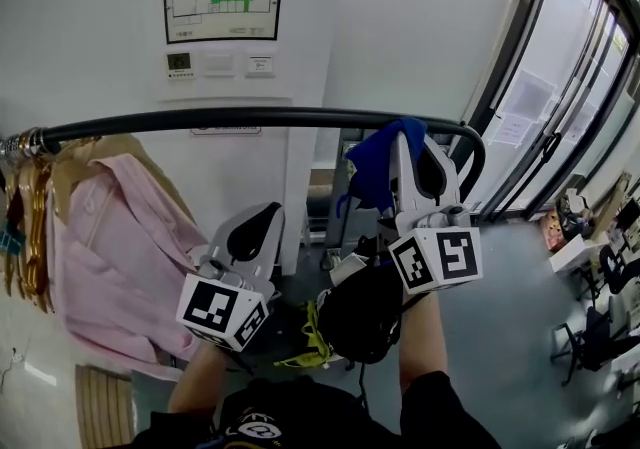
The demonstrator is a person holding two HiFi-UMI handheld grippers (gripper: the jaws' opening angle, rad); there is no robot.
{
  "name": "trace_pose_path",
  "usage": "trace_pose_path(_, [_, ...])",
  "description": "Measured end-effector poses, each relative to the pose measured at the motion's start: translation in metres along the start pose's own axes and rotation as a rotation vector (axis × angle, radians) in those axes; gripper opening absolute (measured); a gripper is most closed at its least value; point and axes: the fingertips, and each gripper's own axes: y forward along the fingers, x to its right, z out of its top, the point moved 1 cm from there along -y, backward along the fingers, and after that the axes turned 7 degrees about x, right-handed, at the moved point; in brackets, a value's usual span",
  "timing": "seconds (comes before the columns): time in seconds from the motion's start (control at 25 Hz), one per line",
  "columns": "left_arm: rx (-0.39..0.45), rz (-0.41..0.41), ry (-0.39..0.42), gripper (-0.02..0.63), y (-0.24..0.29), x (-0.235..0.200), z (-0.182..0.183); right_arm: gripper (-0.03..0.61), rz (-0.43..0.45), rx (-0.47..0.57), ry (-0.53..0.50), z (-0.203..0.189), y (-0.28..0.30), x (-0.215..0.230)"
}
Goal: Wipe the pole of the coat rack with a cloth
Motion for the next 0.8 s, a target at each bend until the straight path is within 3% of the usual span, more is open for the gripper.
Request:
trace_pose_path(0.12, [-0.005,0.044,0.032,0.002,-0.017,-0.016,0.009,0.034,0.036,0.028,0.024,0.000,0.014,-0.034])
trace_pose_path(0.28, [0.004,0.127,0.045,0.002,-0.047,-0.045,0.020,0.034,0.020,0.072,0.052,0.001,0.032,-0.072])
trace_pose_path(0.4, [0.003,0.183,0.057,0.003,-0.071,-0.065,0.026,0.034,0.101,0.091,0.083,-0.002,0.047,-0.118])
trace_pose_path(0.64, [0.011,0.244,0.058,0.002,-0.103,-0.089,0.038,0.034,0.284,0.089,-0.054,-0.013,0.081,-0.234])
trace_pose_path(0.72, [0.009,0.244,0.057,0.003,-0.106,-0.090,0.038,0.034,0.282,0.078,-0.103,-0.016,0.086,-0.251])
trace_pose_path(0.8, [0.001,0.238,0.057,0.002,-0.107,-0.089,0.036,0.034,0.261,0.055,-0.080,-0.017,0.084,-0.250])
